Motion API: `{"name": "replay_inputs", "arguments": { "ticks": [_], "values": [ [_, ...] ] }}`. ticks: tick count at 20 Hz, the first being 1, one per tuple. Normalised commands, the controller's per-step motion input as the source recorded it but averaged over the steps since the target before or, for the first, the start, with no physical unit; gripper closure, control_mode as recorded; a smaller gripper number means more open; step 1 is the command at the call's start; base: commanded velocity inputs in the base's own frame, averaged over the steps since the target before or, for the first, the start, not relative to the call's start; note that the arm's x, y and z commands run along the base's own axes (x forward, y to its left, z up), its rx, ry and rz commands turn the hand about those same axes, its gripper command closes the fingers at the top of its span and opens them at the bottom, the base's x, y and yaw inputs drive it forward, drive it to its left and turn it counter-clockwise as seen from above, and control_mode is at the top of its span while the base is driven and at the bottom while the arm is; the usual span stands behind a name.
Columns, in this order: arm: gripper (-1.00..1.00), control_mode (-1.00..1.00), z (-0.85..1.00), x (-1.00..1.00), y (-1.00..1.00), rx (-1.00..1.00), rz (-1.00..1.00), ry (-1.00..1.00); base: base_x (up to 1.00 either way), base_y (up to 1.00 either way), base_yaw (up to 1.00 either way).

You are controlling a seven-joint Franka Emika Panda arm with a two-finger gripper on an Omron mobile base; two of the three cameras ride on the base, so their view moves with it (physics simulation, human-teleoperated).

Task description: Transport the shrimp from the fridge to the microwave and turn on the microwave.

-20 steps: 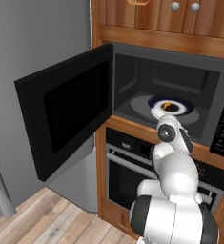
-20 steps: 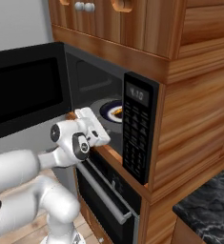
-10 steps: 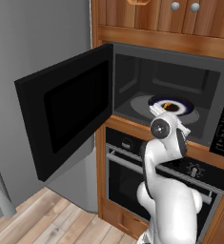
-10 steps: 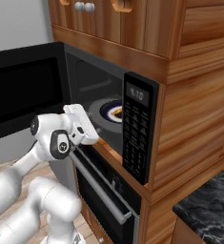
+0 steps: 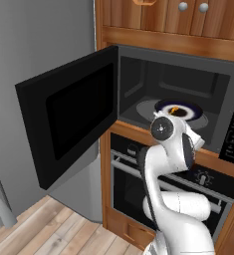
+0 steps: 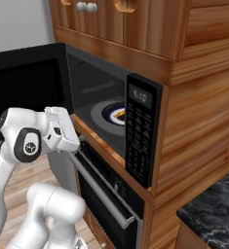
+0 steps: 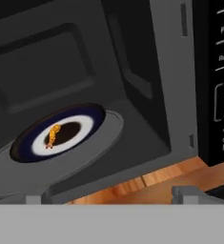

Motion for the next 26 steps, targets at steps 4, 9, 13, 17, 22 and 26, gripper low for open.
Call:
{"name": "replay_inputs", "arguments": {
  "ticks": [4,9,13,17,22,26],
  "values": [
    [-1.0,-1.0,0.0,-0.9,0.34,-0.08,0.0,-0.01,0.0,0.0,0.0],
    [-1.0,-1.0,-0.02,-0.98,0.18,-0.16,0.14,-0.04,0.0,0.0,0.0],
    [-1.0,-1.0,-0.08,-1.0,0.0,-0.18,0.34,-0.05,0.0,0.0,0.0],
    [-1.0,-1.0,-0.28,-1.0,-0.16,-0.13,0.33,-0.05,0.0,0.0,0.0],
    [-1.0,-1.0,-0.52,-1.0,-0.05,-0.16,0.22,0.0,0.0,0.0,0.0],
    [-1.0,-1.0,-0.82,-1.0,0.07,-0.25,0.09,0.0,0.0,0.0,0.0]
  ]
}}
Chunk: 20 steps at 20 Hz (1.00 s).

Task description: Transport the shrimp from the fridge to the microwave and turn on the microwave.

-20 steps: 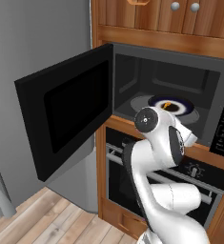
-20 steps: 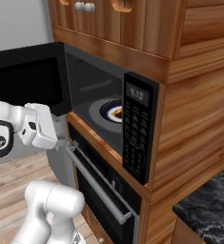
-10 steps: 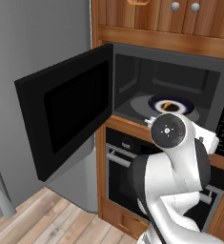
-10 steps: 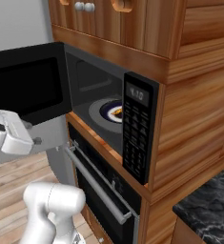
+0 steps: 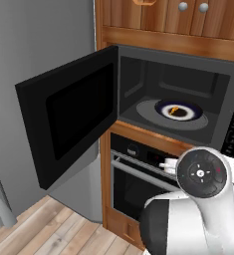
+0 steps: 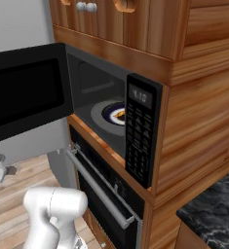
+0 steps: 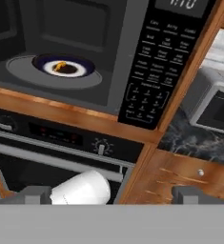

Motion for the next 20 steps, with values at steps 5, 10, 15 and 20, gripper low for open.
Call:
{"name": "replay_inputs", "arguments": {
  "ticks": [5,10,15,20],
  "values": [
    [-1.0,-1.0,-0.69,-0.8,0.35,-0.32,0.0,0.06,0.0,0.0,0.0],
    [-1.0,-1.0,-0.52,-0.27,0.27,-0.44,0.0,0.21,0.0,0.0,0.0],
    [-1.0,-1.0,-0.27,0.0,0.49,-0.51,0.0,0.29,0.0,0.0,0.0],
    [-1.0,-1.0,-0.21,0.0,0.6,-0.51,0.0,0.28,0.0,0.0,0.0]
  ]
}}
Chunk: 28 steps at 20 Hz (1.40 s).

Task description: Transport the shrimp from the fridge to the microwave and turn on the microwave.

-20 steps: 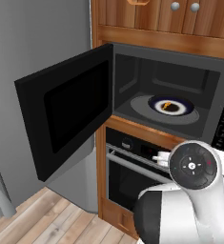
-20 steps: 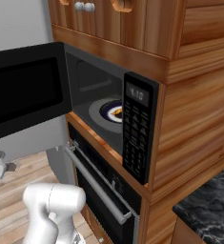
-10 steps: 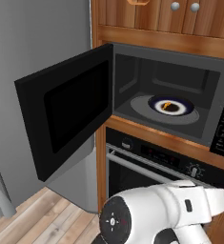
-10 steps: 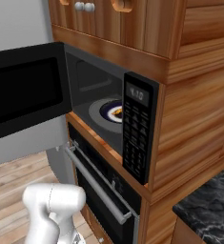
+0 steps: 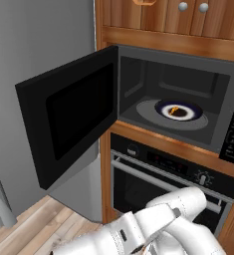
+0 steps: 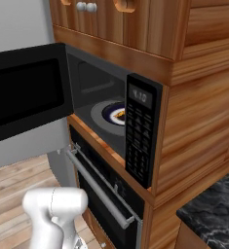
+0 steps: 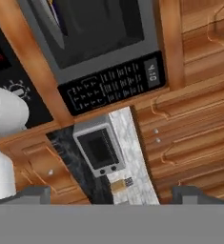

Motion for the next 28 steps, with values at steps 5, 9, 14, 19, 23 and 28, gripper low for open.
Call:
{"name": "replay_inputs", "arguments": {
  "ticks": [5,9,14,19,23,28],
  "values": [
    [-1.0,-1.0,-0.03,0.08,0.52,-0.42,0.01,0.14,0.0,0.0,0.0],
    [-1.0,-1.0,0.0,0.25,0.49,-0.31,0.0,0.07,0.0,0.0,0.0],
    [-1.0,-1.0,-0.08,0.3,0.4,-0.31,0.01,0.02,0.0,0.0,0.0],
    [-1.0,-1.0,-0.31,0.34,0.05,-0.22,0.26,0.18,0.0,0.0,0.0],
    [-1.0,-1.0,-0.33,0.25,0.22,-0.08,0.18,0.13,0.0,0.0,0.0],
    [-1.0,-1.0,-0.02,0.03,0.63,-0.01,0.02,0.21,0.0,0.0,0.0]
  ]
}}
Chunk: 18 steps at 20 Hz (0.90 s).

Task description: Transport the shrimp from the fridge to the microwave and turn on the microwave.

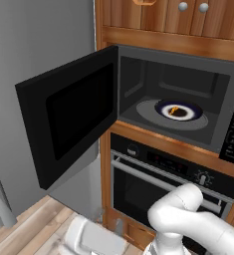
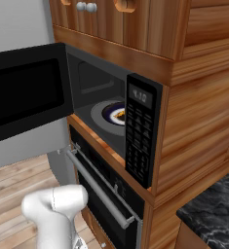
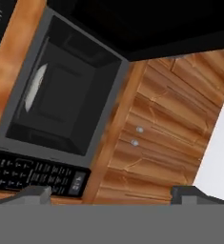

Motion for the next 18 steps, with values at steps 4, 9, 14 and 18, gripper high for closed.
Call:
{"name": "replay_inputs", "arguments": {
  "ticks": [4,9,14,18],
  "values": [
    [-1.0,-1.0,-0.01,0.0,0.59,-0.02,0.0,0.23,0.0,0.0,0.0],
    [-1.0,-1.0,-0.2,0.08,0.24,-0.03,0.11,0.13,0.0,0.0,0.0],
    [-1.0,-1.0,-0.15,0.08,0.07,-0.01,0.23,0.07,0.0,0.0,0.0],
    [-1.0,-1.0,0.0,0.11,0.0,0.0,0.21,0.0,0.0,0.0,0.0]
  ]
}}
